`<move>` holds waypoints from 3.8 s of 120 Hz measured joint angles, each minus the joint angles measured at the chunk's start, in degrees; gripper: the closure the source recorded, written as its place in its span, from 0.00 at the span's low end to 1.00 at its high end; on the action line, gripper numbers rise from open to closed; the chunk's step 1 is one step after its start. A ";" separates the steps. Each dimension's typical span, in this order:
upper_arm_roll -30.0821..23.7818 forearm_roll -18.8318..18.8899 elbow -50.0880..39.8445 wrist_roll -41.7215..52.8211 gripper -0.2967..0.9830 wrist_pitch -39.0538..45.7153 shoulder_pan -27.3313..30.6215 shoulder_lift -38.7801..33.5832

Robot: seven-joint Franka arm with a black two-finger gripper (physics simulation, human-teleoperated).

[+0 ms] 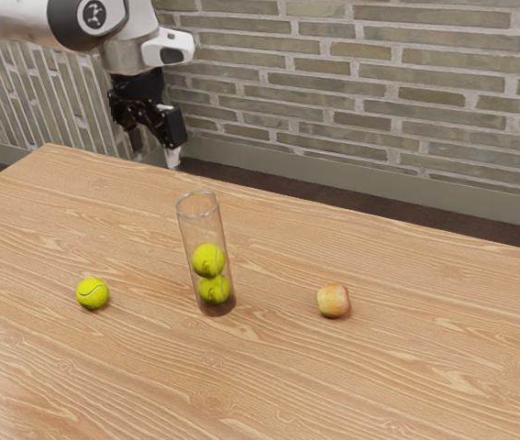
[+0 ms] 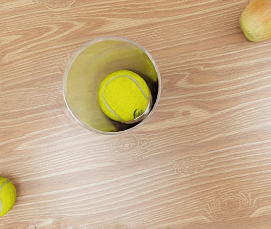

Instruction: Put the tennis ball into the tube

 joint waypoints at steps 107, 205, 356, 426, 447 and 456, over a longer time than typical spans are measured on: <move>4.36 -5.62 -30.01 -0.19 0.25 28.60 21.76 10.79; 4.75 -14.22 -24.14 5.49 0.25 32.15 22.57 23.64; -4.32 -2.21 -10.18 2.74 0.55 14.85 6.02 1.97; -4.19 -2.35 -7.20 -0.34 0.56 13.22 8.34 6.35; -4.32 -2.41 -3.39 -0.80 0.57 13.18 8.29 8.65; -4.36 -2.43 -2.09 -0.97 0.57 13.15 8.23 9.82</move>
